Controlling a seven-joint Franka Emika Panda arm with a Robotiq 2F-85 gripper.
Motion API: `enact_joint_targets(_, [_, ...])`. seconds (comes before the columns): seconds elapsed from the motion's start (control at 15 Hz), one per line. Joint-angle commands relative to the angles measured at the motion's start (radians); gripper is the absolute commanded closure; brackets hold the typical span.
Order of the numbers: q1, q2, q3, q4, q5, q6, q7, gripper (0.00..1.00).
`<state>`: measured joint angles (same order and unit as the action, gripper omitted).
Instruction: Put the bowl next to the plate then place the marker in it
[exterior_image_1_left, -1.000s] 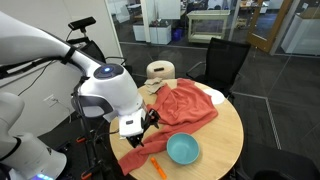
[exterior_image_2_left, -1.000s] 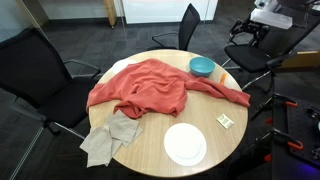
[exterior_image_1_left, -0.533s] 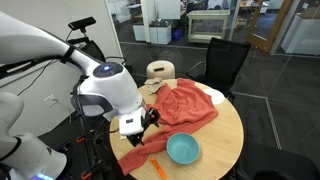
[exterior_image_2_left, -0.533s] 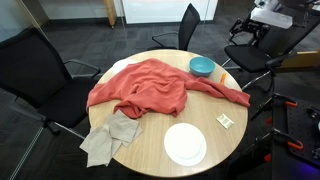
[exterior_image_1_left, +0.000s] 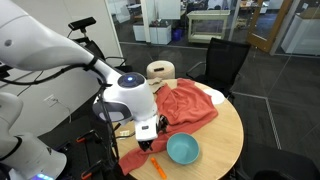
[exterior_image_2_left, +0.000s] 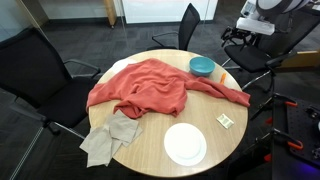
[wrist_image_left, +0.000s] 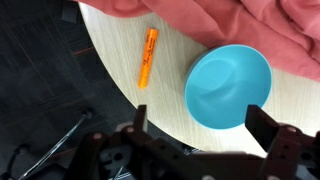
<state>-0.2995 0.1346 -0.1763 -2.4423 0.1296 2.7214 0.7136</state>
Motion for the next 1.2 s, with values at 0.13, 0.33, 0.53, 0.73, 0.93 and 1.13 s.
enact_joint_targets(0.13, [0.062,0.255,-0.035,0.202,0.095,-0.009,0.02,0.0])
enact_joint_targets(0.33, [0.078,0.359,-0.049,0.283,0.132,-0.028,0.03,0.0])
enact_joint_targets(0.53, [0.084,0.437,-0.062,0.343,0.155,-0.047,0.034,0.0])
enact_joint_targets(0.73, [0.088,0.503,-0.074,0.394,0.166,-0.064,0.044,0.0])
enact_joint_targets(0.93, [0.091,0.551,-0.079,0.426,0.172,-0.072,0.066,0.0])
enact_joint_targets(1.13, [0.09,0.59,-0.076,0.454,0.178,-0.069,0.08,0.0])
